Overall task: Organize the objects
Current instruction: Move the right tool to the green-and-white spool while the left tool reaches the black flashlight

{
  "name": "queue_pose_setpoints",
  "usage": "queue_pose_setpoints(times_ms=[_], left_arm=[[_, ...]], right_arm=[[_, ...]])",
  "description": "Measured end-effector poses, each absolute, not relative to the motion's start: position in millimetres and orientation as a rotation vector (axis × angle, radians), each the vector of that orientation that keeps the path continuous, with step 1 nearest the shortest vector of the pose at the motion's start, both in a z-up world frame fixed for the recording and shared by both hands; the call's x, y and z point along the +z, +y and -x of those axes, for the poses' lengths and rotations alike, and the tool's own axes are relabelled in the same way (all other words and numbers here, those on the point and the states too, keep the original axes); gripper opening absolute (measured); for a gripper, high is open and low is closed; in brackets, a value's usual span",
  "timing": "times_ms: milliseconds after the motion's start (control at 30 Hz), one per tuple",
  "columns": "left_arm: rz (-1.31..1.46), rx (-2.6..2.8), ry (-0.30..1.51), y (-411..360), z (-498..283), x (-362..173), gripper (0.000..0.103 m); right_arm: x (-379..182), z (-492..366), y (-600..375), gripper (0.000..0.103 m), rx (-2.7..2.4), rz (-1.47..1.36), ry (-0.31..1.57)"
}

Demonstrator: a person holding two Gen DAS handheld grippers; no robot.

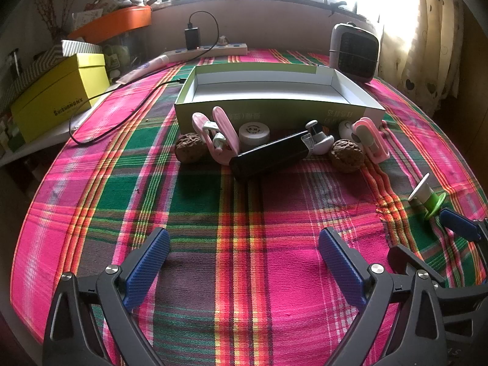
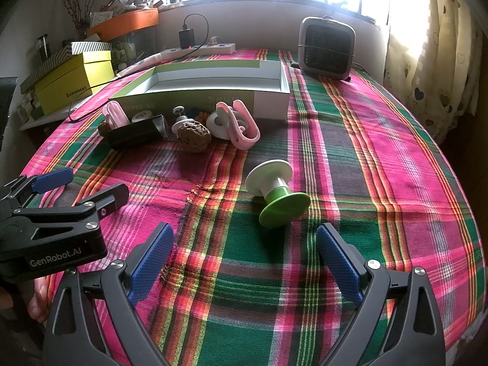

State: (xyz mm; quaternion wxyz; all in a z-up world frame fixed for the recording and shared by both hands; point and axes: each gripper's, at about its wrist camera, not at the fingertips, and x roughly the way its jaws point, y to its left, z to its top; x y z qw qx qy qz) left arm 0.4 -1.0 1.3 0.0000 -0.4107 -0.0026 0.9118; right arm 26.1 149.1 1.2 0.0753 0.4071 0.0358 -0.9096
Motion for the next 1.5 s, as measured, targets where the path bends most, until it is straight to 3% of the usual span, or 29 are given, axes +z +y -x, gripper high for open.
queue_pose_setpoints(times_ms=[533,667,967,1200,1433,1500], left_arm=[[1.256,2.839,-0.008,-2,0,4,0.097],[1.209,2.786,0.002,-4,-1,7,0.088],[1.154,2.707,-0.045,-12,9,16,0.065],[1.099,2.729,0.022,-12,22,23,0.052],[1.116,2.667,0.040,-10,40,21,0.051],[1.131,2.637,0.052,-6,42,19,0.051]], right_arm=[[5,-28,154,0.093,-2.689,-1.212,0.109],[16,-28,168,0.074,-2.651,-1.166,0.027],[28,-17,181,0.070,-2.718,-1.133,0.053],[19,5,180,0.054,-2.672,-1.196,0.051],[12,17,176,0.036,-2.643,-1.239,0.093],[12,20,176,0.035,-2.636,-1.242,0.095]])
